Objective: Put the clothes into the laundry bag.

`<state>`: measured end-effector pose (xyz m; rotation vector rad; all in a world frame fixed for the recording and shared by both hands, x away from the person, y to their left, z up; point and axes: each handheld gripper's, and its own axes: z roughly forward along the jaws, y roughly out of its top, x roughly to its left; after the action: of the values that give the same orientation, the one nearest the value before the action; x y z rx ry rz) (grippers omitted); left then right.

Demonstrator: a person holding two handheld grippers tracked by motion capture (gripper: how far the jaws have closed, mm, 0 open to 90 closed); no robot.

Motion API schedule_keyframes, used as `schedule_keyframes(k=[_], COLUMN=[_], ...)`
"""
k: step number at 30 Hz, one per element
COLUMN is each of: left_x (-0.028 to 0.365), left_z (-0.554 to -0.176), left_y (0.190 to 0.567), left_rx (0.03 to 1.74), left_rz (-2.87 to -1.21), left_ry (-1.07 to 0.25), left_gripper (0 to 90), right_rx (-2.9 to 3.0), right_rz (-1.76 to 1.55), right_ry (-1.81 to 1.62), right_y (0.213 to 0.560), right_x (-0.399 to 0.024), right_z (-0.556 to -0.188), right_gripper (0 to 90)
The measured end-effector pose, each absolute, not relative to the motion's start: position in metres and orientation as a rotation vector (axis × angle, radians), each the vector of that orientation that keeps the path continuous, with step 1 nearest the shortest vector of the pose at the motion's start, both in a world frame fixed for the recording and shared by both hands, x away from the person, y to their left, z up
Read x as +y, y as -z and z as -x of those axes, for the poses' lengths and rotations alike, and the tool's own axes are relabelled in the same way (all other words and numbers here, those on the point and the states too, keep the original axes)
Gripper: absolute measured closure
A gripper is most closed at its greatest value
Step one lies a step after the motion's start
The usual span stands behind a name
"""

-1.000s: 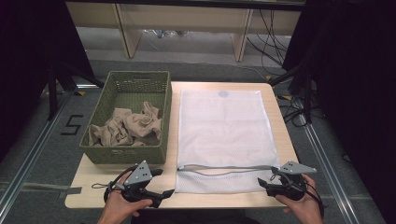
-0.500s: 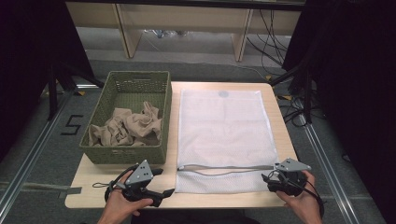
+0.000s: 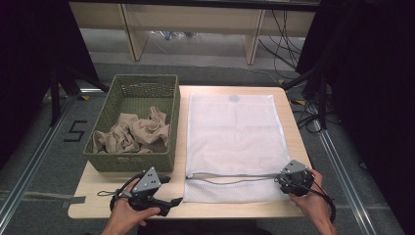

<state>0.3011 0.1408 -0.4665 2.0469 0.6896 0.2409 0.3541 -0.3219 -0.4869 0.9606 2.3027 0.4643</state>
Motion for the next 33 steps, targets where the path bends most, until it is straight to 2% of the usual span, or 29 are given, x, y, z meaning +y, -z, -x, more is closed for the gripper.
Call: schedule_keyframes(k=[16, 22, 33], left_x=[0.14, 0.14, 0.142], left_z=[-0.3, -0.299, -0.302], left_y=[0.467, 0.466, 0.466], left_rx=[0.684, 0.69, 0.67], left_rz=[-2.056, -2.052, -2.072], left_ry=[-0.244, -0.233, -0.244], left_gripper=[21.0, 21.0, 21.2], right_rx=[2.301, 2.329, 2.432], right_rz=[-0.883, -0.802, -0.75], right_ry=[-0.363, -0.395, -0.497], right_y=[0.491, 0.492, 0.493], right_x=[-0.3, -0.278, -0.252], right_z=[-0.381, -0.392, -0.409], right_gripper=[41.2, 47.7, 68.0])
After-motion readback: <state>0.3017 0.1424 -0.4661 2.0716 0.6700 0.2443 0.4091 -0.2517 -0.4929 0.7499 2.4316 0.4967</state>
